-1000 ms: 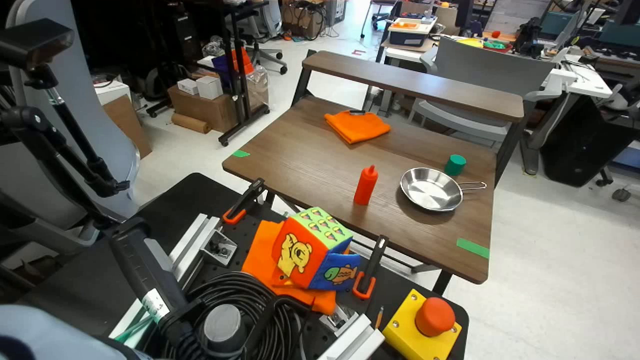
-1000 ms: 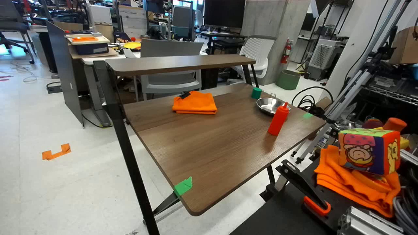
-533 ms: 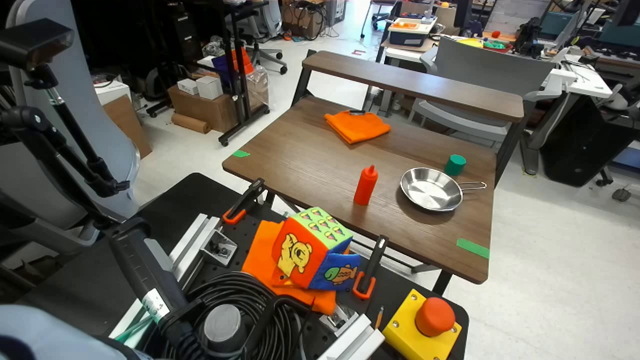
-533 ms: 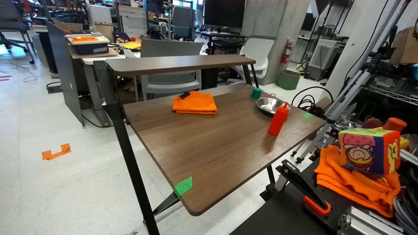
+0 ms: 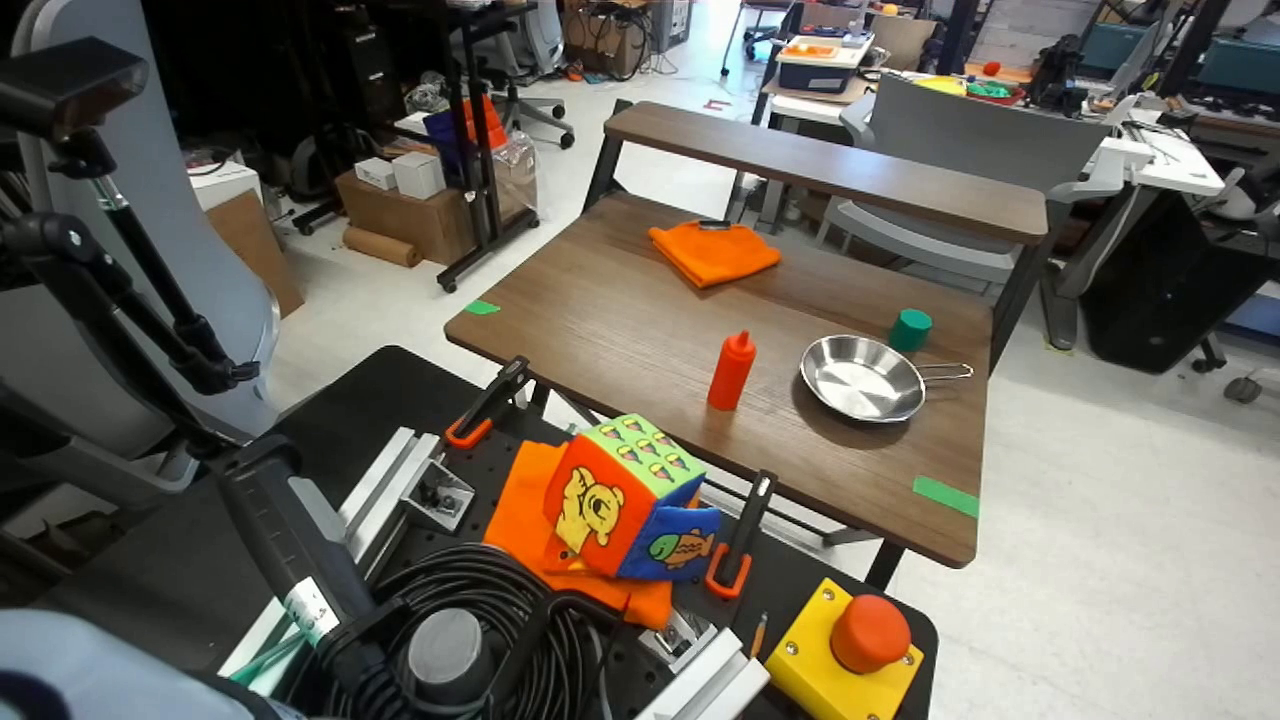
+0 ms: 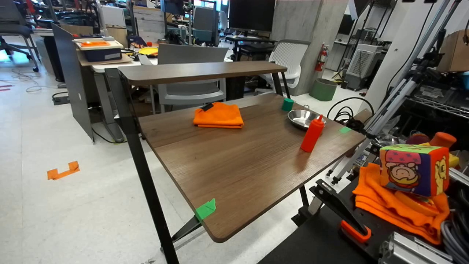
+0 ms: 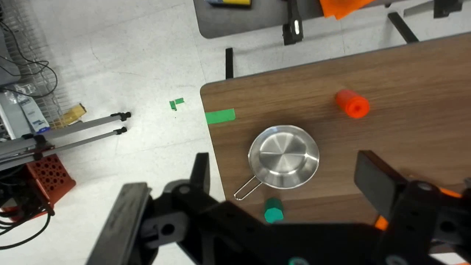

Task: Put the green cylinder on the metal plate

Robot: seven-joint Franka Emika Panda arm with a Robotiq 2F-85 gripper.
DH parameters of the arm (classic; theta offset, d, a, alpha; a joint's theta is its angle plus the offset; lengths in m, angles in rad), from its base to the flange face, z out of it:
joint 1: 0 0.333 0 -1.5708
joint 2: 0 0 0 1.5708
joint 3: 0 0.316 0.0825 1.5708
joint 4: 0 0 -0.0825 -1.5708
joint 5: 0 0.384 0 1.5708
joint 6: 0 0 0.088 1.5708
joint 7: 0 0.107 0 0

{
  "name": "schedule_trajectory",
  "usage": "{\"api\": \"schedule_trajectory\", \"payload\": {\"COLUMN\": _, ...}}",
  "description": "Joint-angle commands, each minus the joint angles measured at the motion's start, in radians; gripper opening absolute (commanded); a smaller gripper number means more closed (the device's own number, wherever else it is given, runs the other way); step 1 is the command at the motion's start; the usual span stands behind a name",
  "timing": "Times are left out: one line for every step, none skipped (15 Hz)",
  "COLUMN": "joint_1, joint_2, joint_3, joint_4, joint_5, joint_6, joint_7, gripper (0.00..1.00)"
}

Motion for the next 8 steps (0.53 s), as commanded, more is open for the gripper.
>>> {"api": "schedule_trajectory", "payload": {"joint_1": 0.003, "joint_2": 0.26, "joint_3": -0.026, "joint_4": 0.226, "joint_5": 0.067, "joint_6": 0.035, "joint_7": 0.041, "gripper": 1.0}}
{"api": "schedule_trajectory", "payload": {"joint_1": 0.0, "joint_2": 0.323, "joint_3": -0.03, "joint_4": 0.287, "joint_5": 0.087, "joint_6": 0.033, "joint_7": 0.047, "gripper": 1.0}}
{"api": "schedule_trajectory", "payload": {"joint_1": -0.002, "joint_2": 0.389, "joint_3": -0.032, "joint_4": 0.351, "joint_5": 0.102, "joint_6": 0.023, "joint_7": 0.062, "gripper": 1.0}}
{"api": "schedule_trajectory", "payload": {"joint_1": -0.005, "joint_2": 0.448, "joint_3": -0.034, "joint_4": 0.407, "joint_5": 0.116, "joint_6": 0.017, "joint_7": 0.073, "gripper": 1.0}}
{"api": "schedule_trajectory", "payload": {"joint_1": -0.007, "joint_2": 0.51, "joint_3": -0.035, "joint_4": 0.464, "joint_5": 0.128, "joint_6": 0.014, "joint_7": 0.081, "gripper": 1.0}}
{"api": "schedule_trajectory", "payload": {"joint_1": -0.012, "joint_2": 0.573, "joint_3": -0.035, "joint_4": 0.523, "joint_5": 0.142, "joint_6": 0.012, "joint_7": 0.087, "gripper": 1.0}}
{"api": "schedule_trajectory", "payload": {"joint_1": -0.017, "joint_2": 0.633, "joint_3": -0.033, "joint_4": 0.58, "joint_5": 0.16, "joint_6": 0.008, "joint_7": 0.091, "gripper": 1.0}}
{"api": "schedule_trajectory", "payload": {"joint_1": -0.019, "joint_2": 0.69, "joint_3": -0.03, "joint_4": 0.635, "joint_5": 0.17, "joint_6": 0.001, "joint_7": 0.103, "gripper": 1.0}}
